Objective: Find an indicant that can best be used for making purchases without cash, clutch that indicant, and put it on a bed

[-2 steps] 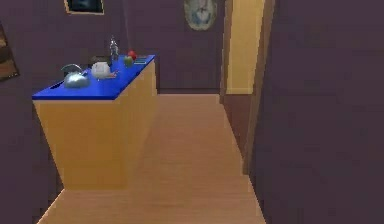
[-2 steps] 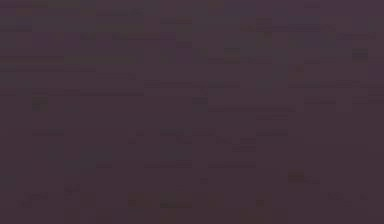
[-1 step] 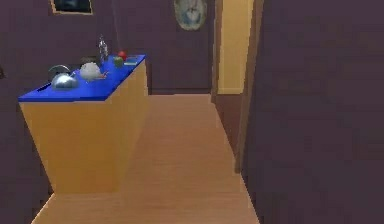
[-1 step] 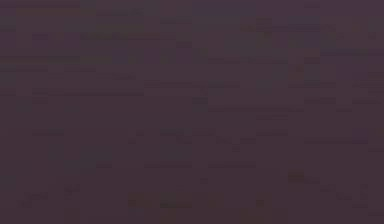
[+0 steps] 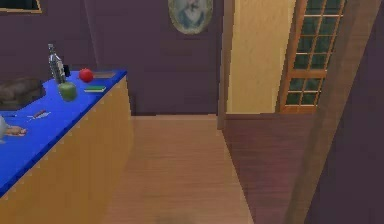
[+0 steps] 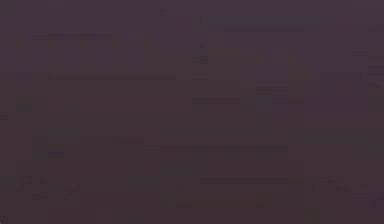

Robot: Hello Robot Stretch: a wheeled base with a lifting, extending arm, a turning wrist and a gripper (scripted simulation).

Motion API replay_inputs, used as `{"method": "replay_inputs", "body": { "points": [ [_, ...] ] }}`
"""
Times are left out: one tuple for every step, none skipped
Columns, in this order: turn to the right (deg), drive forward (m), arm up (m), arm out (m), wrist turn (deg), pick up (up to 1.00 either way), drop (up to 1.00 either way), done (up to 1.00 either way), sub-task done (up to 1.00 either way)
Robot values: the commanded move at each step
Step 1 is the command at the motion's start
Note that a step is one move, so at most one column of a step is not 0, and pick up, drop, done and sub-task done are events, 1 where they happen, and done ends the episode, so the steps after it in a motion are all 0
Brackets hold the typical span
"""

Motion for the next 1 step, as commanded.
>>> {"method": "replay_inputs", "body": {
  "points": [
    [3.0, 0.0, 0.0, 0.0, 0.0, 0.0, 0.0, 0.0, 0.0]
  ]
}}
